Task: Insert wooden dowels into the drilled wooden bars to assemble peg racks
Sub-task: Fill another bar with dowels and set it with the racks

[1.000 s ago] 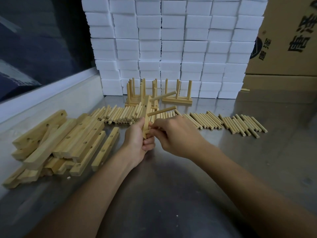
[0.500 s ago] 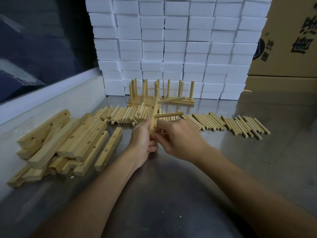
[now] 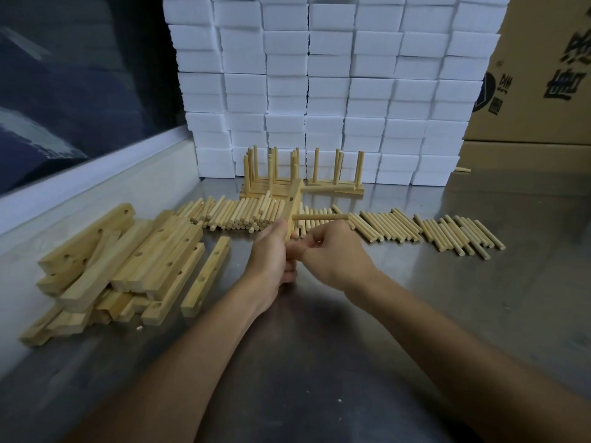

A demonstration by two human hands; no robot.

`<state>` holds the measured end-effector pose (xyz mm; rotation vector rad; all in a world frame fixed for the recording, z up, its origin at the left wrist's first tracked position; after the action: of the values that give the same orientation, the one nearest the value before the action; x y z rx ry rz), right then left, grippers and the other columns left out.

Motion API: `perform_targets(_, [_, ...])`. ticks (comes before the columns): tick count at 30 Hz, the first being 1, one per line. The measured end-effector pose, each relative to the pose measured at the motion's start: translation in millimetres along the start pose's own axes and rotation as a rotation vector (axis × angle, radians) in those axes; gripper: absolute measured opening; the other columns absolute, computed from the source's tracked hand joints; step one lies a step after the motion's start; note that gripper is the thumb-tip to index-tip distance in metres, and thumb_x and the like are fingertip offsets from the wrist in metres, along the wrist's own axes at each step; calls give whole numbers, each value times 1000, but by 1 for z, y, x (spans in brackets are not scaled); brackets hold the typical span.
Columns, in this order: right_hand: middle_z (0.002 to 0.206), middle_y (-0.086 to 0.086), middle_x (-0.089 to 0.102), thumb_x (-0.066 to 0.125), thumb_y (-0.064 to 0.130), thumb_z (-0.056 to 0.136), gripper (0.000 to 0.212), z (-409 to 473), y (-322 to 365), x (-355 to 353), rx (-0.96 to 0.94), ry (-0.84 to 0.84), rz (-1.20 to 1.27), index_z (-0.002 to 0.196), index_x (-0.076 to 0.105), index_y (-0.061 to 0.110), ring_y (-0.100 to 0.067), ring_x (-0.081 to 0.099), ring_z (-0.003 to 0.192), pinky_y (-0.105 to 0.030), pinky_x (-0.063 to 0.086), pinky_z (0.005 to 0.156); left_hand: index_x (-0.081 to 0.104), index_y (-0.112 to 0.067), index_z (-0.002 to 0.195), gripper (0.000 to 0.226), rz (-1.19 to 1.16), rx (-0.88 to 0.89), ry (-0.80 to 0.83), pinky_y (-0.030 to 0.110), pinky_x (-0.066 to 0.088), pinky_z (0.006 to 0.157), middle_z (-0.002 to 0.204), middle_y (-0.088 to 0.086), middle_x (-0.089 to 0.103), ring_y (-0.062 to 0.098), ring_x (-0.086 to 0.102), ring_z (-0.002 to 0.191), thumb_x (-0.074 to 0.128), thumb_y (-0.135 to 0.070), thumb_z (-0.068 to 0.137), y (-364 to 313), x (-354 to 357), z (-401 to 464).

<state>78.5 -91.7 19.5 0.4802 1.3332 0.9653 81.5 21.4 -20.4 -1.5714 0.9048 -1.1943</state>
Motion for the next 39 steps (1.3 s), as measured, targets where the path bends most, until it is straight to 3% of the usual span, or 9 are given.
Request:
perform_targets(2, [47,13,55,76,30,86,27,3,-6,-1,125,51,121,68,69,10,3,49,43,-15,38,48,51,-15,83,35,28,8,0,16,20,33,47,-7,41,6,26,33,37,-38,106,1,1,1])
perform_targets(6, [62,9,60,70,26,86,18,-2,15,-5,-303,-39,-380,71,65,18,-6,53,58,-26,42,55,54,-14,87,33,-47,-45,4,14,19,33,47,-4,44,6,28,32,38,-37,106,-1,0,-1])
perform_targets(8, [63,8,64,71,24,85,17,-3,19,-5,-356,-45,-381,70,66,17,-7,56,58,-21,41,53,53,-12,87,34,-92,-76,7,14,19,34,46,-4,45,8,31,33,38,-36,106,-3,0,-3])
perform_targets(12, [75,-4,76,65,16,87,16,1,7,-12,79,284,322,85,74,3,-19,75,67,-21,44,46,55,-11,84,39,-119,-105,16,20,25,34,55,2,50,13,43,39,36,-37,107,-6,0,-4])
perform_targets(15, [93,-11,77,64,10,85,20,3,6,-15,133,416,523,98,73,-2,-31,75,86,-20,47,50,63,-9,89,43,-173,-131,9,26,30,45,67,4,59,15,50,50,37,-38,106,-9,0,-5])
perform_targets(20, [90,-12,76,69,23,93,29,4,-5,-5,164,222,543,101,71,-5,-17,74,72,-18,47,51,56,-10,99,29,-227,-125,52,25,34,46,63,1,63,11,53,45,36,-29,107,-12,-1,-7])
perform_targets(25, [81,-14,71,66,31,95,36,14,-20,-12,156,-58,470,92,69,-5,-12,64,70,-21,51,57,60,-9,119,22,-155,-81,73,25,33,51,91,8,68,19,58,75,46,-16,104,-11,-2,-7])
perform_targets(33, [91,-2,71,73,38,87,29,15,-35,-12,179,-147,423,100,48,29,-12,73,75,-26,52,59,64,-10,110,16,-132,-36,9,20,39,43,97,8,74,20,67,73,57,-3,97,-10,-5,-7])
perform_targets(39, [88,2,72,77,29,85,28,17,-34,-13,40,-131,288,104,58,22,-13,72,77,-32,60,68,62,-11,102,12,-144,-5,-59,18,39,40,95,10,76,19,70,73,61,-1,94,-9,-8,-7])
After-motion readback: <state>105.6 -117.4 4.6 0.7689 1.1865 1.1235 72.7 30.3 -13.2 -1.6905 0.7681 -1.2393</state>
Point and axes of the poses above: each hand's wrist, its own z-axis towards the middle knuckle, its own x-axis out of the palm, y = z × x, the point moved 4 cm from there along z, towards the middle knuckle
